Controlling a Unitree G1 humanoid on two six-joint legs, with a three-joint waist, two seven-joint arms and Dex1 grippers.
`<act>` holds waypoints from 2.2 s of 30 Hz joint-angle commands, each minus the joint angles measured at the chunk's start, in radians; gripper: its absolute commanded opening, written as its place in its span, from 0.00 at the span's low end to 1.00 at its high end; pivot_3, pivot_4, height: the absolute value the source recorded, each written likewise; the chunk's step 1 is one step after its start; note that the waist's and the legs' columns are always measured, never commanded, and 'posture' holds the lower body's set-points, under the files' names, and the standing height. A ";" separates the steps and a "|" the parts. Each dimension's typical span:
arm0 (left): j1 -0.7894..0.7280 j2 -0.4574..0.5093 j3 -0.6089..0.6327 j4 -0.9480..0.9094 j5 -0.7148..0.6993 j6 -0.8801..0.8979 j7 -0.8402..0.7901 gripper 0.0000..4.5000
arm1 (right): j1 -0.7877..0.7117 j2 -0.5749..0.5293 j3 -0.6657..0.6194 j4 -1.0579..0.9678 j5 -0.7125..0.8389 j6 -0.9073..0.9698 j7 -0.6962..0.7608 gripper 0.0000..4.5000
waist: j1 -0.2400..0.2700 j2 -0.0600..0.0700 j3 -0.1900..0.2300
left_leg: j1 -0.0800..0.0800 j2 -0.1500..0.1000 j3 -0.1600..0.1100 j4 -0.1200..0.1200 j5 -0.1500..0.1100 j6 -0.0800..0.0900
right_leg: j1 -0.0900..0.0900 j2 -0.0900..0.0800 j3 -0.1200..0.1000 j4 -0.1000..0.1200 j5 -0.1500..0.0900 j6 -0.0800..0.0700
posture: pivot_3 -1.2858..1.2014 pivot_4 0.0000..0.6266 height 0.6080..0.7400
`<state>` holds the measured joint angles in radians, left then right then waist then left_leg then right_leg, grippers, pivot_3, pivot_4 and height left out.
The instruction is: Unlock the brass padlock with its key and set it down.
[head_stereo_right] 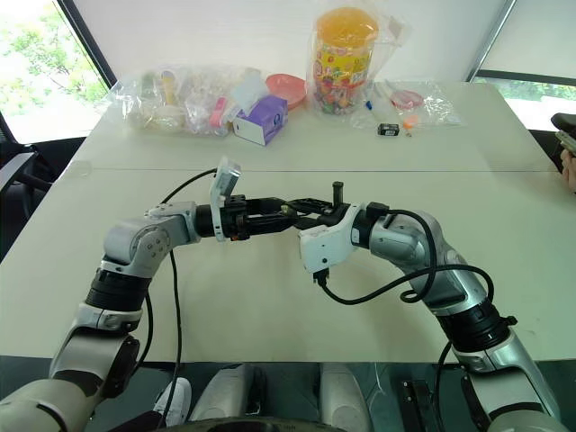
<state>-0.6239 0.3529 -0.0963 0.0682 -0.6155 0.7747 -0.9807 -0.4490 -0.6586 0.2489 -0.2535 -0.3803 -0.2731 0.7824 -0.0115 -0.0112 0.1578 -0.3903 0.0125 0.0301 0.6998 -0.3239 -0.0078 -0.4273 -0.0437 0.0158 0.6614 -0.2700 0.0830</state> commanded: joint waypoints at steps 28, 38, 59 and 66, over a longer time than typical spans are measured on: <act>-0.016 0.060 -0.019 0.019 0.055 -0.066 -0.089 0.00 | 0.101 0.006 -0.177 -0.223 0.385 0.524 0.096 0.54 | 0.000 0.000 0.000 | 0.000 0.000 0.000 0.000 0.000 0.000 | 0.000 0.000 0.000 0.000 0.000 0.000 | 0.52 0.24 0.96; -0.036 0.068 -0.015 -0.007 0.009 -0.004 -0.155 0.00 | 0.077 0.080 -0.170 -0.303 0.548 0.815 0.029 0.01 | 0.001 0.000 0.000 | 0.000 0.000 0.000 0.000 0.000 0.000 | 0.000 0.000 0.000 0.000 0.000 0.000 | 0.52 0.24 0.96; -0.036 0.088 -0.016 -0.062 -0.017 0.017 -0.159 0.00 | 0.136 0.024 -0.127 -0.245 0.521 0.734 0.004 0.01 | 0.000 0.000 0.000 | 0.000 0.000 0.000 0.000 0.000 0.000 | 0.000 0.000 0.000 0.000 0.000 0.000 | 0.52 0.24 0.96; 0.002 0.063 -0.077 0.022 0.071 -0.058 -0.139 0.00 | 0.230 -0.056 -0.216 -0.301 0.508 0.749 -0.027 0.01 | 0.005 0.000 0.000 | 0.000 0.000 0.000 0.000 0.000 0.000 | 0.000 0.000 0.000 0.000 0.000 0.000 | 0.52 0.24 0.96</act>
<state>-0.6253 0.4327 -0.1539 0.0747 -0.5734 0.7527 -1.1325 -0.2316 -0.6991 0.0830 -0.4920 0.1310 0.4768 0.7709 -0.0067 -0.0114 0.1579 -0.3905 0.0121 0.0296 0.6997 -0.3241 -0.0074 -0.4268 -0.0435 0.0156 0.6609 -0.2700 0.0830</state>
